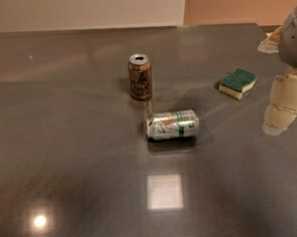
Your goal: Place 7up can upright
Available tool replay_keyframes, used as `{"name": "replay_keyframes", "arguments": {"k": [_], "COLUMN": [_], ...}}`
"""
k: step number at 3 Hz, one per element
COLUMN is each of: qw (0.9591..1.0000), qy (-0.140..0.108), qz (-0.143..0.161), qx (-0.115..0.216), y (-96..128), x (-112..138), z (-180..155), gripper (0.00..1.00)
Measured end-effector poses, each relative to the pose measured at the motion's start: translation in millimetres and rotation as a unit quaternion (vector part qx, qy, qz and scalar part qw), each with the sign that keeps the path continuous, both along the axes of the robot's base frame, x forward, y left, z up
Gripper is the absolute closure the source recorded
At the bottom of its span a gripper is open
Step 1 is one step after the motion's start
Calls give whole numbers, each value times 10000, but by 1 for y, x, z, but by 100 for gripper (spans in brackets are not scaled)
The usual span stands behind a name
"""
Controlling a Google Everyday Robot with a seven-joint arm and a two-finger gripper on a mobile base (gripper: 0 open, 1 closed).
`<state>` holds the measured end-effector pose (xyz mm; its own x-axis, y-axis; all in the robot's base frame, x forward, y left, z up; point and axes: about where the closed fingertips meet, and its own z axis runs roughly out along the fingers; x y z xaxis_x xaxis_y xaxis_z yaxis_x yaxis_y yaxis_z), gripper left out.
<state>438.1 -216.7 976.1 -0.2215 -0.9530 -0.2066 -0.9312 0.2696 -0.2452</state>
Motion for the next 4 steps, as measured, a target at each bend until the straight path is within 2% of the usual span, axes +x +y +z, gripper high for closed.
{"name": "replay_keyframes", "arguments": {"k": [2, 3, 4], "qw": [10000, 9980, 9941], "qy": [15, 217, 392], "qz": [42, 580, 988], "qx": [-8, -114, -229], "y": [5, 70, 120], "x": [2, 28, 46], "z": [-2, -28, -48], "gripper": [0, 0, 0]}}
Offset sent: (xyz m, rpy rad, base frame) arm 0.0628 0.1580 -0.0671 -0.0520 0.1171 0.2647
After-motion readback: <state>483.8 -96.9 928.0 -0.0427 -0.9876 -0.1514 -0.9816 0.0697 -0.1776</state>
